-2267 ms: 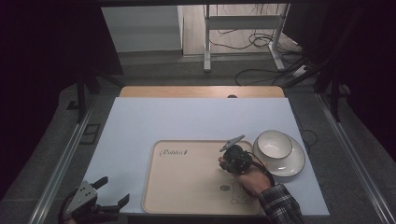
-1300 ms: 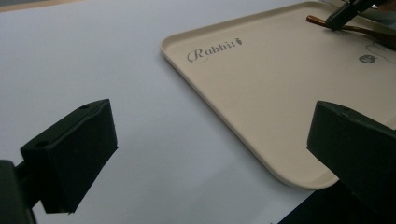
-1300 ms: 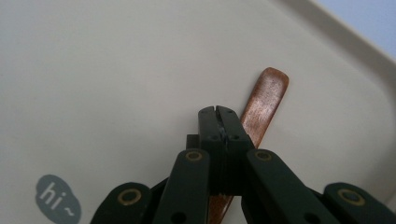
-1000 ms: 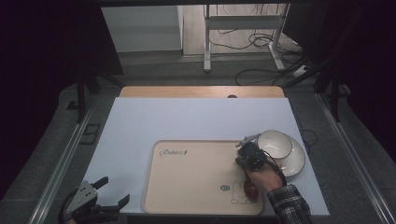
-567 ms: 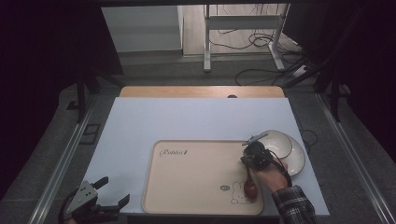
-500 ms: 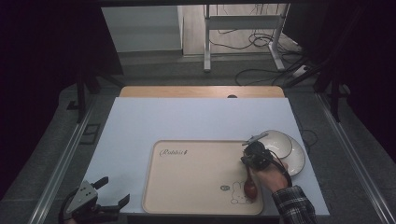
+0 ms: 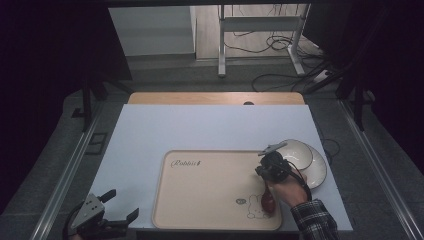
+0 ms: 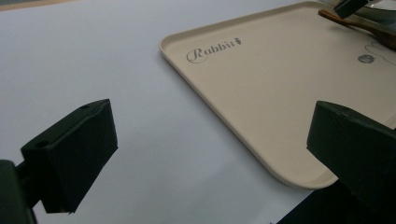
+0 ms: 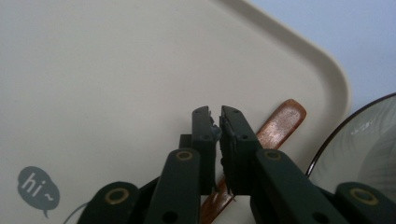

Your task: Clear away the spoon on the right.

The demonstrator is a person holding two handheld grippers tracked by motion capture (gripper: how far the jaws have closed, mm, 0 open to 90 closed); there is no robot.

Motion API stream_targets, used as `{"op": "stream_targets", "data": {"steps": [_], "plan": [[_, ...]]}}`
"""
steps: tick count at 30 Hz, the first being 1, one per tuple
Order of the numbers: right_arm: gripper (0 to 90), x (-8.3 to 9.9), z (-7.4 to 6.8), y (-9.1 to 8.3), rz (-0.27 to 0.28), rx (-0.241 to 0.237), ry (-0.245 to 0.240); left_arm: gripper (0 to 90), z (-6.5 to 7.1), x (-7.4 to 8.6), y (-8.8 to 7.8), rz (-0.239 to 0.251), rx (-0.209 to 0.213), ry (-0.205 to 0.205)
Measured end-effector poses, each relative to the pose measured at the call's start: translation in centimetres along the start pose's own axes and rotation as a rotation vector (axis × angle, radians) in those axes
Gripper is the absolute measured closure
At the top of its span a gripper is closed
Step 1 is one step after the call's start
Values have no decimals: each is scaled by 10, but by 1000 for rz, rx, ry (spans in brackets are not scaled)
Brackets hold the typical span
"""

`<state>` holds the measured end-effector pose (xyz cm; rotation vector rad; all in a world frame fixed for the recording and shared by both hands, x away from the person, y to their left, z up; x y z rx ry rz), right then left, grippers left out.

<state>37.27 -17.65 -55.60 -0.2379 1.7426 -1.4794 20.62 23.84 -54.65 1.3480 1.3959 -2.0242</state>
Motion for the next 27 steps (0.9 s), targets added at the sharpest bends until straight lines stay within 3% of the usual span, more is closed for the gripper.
{"op": "stream_targets", "data": {"steps": [11, 27], "plan": [[729, -6, -11, -14, 63, -7, -40, 13, 0, 0, 0, 0, 0, 1], [609, -5, -16, -33, 119, -12, -31, 13, 0, 0, 0, 0, 0, 2]]}}
Point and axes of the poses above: each handheld gripper's, and its own axes: y roughly forward along the jaws, x roughly out of its underside, z roughly to its right, the point moved 8 cm from there along y, roughly forward along the jaws, and after that the axes turned 5 degrees about -z, right-handed, at the moved point
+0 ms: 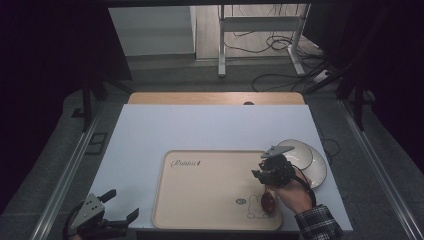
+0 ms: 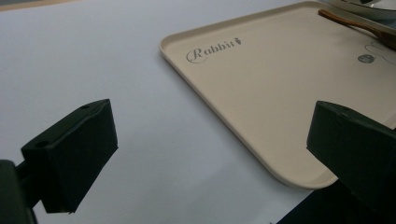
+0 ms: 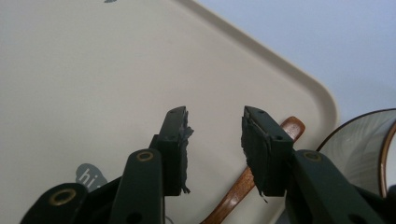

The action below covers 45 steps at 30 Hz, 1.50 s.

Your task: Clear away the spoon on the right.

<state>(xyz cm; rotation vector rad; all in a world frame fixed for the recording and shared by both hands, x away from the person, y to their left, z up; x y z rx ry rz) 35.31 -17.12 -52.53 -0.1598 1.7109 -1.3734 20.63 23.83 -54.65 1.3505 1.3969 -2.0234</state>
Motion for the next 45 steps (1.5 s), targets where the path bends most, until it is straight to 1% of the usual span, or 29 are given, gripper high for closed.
{"op": "stream_targets", "data": {"steps": [9, 14, 20, 24, 26, 27, 28, 30, 34, 38, 40, 45], "plan": [[558, 4, -1, -9, 34, -1, 11, 13, 0, 0, 0, 0, 0, -1], [529, 6, -1, -12, 52, 15, 6, 13, 0, 0, 0, -1, 0, 0], [485, 12, 0, -14, 75, 34, 15, 13, 0, 0, 0, 0, 0, -1], [458, 15, 0, -14, 84, 37, 17, 13, 0, 0, 0, 0, -1, -1], [419, 18, 0, -15, 94, 42, 15, 13, 0, 0, 0, 0, -1, -2], [419, 18, 0, -15, 94, 42, 15, 13, 0, 0, 0, 0, -1, -2], [385, 20, 0, -16, 103, 41, 14, 13, 0, 0, 0, 0, -1, -1], [347, 20, -1, -16, 112, 40, 11, 13, 0, 0, 0, -1, -1, 0], [279, 21, -1, -19, 130, 49, -6, 13, 0, 0, 0, 0, -1, -1], [245, 22, -2, -23, 145, 48, -11, 13, 0, 0, 0, 0, -1, -1], [239, 24, -3, -24, 150, 35, -7, 13, 0, 0, 0, 0, -1, -1], [204, 29, -3, -27, 162, 28, 4, 13, 0, 0, 0, 0, -1, 0]]}}
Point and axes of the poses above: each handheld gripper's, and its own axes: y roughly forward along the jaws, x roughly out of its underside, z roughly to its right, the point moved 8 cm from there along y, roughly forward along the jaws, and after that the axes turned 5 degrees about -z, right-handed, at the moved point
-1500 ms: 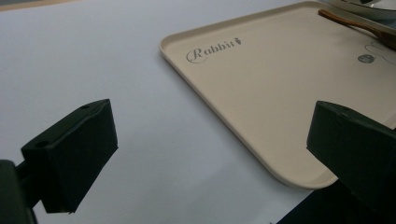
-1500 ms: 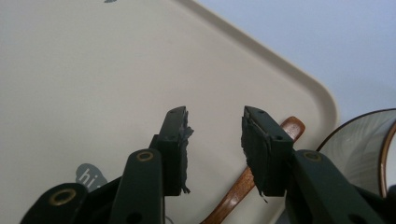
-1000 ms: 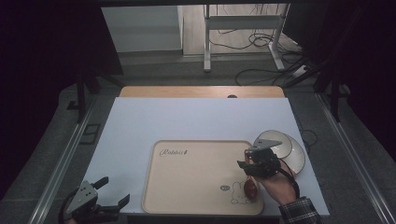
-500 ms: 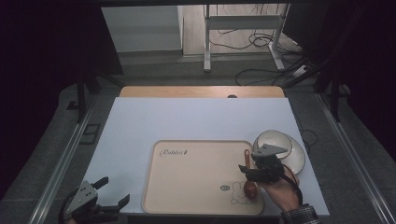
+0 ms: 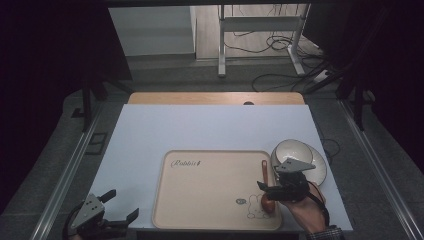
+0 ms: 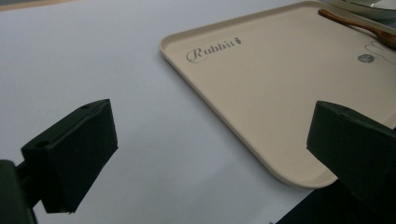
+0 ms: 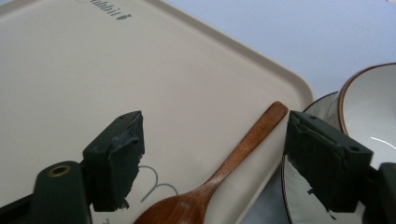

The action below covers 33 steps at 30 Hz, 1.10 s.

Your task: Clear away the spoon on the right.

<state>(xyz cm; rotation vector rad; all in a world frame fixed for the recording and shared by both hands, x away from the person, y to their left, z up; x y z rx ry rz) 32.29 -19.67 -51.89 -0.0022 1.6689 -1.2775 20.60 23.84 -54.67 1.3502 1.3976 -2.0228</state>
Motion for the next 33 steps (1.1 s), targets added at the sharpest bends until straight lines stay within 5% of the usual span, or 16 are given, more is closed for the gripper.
{"op": "stream_targets", "data": {"steps": [23, 33], "plan": [[6, 24, 2, -23, 63, 21, 35, 13, 0, 0, 0, 0, 0, 0], [0, 38, 6, -34, 104, 50, 51, 13, 0, 0, 0, 1, -1, 0]]}}
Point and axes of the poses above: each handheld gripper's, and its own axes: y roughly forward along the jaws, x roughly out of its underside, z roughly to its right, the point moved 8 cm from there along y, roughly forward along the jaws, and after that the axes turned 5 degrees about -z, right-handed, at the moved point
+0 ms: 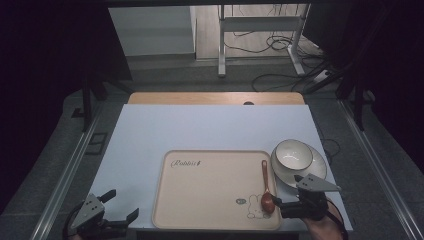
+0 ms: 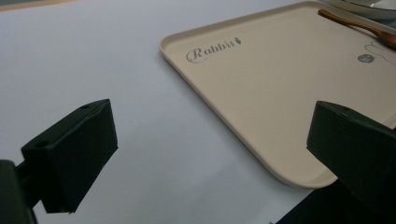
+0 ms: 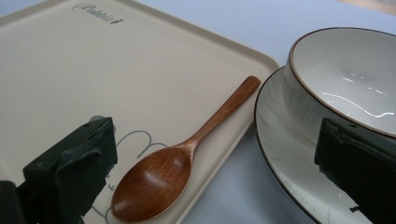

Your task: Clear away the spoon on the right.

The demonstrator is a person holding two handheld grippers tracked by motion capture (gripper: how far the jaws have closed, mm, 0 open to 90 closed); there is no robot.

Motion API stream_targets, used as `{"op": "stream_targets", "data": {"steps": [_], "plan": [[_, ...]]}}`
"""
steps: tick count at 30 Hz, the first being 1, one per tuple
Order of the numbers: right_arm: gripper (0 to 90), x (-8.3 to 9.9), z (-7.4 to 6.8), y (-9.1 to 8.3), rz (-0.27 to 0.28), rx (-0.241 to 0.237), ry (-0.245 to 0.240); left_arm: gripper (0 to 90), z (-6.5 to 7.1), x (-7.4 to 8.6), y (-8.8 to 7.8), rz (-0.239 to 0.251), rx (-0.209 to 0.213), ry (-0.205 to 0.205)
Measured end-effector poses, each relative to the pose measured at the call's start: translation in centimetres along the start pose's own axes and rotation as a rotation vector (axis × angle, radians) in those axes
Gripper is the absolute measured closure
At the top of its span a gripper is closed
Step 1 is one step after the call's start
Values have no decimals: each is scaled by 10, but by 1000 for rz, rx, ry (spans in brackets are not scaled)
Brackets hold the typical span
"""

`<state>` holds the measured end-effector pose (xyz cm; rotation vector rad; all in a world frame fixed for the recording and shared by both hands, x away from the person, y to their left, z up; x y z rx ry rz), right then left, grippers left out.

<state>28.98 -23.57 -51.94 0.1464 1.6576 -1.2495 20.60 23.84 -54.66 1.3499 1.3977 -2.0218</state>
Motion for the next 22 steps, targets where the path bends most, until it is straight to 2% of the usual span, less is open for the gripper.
{"op": "stream_targets", "data": {"steps": [8, 13, 18, 22], "plan": [[0, 8, -2, -7, 23, 14, -27, 13, 0, 0, 0, 1, 0, 0], [0, 18, -2, -9, 17, 23, -22, 13, 0, 0, 0, 4, -1, 0], [0, 31, 3, -11, 9, 45, 9, 13, 0, 0, 0, 6, -1, -1], [0, 33, 4, -9, 4, 54, 12, 13, 1, -1, 0, 1, -2, 5]]}}
Point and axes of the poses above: each handheld gripper's, and its own axes: y roughly forward along the jaws, x roughly out of its underside, z roughly to its right, the point moved 8 cm from there along y, roughly forward along the jaws, and after that the axes turned 5 degrees about -z, right-handed, at the moved point
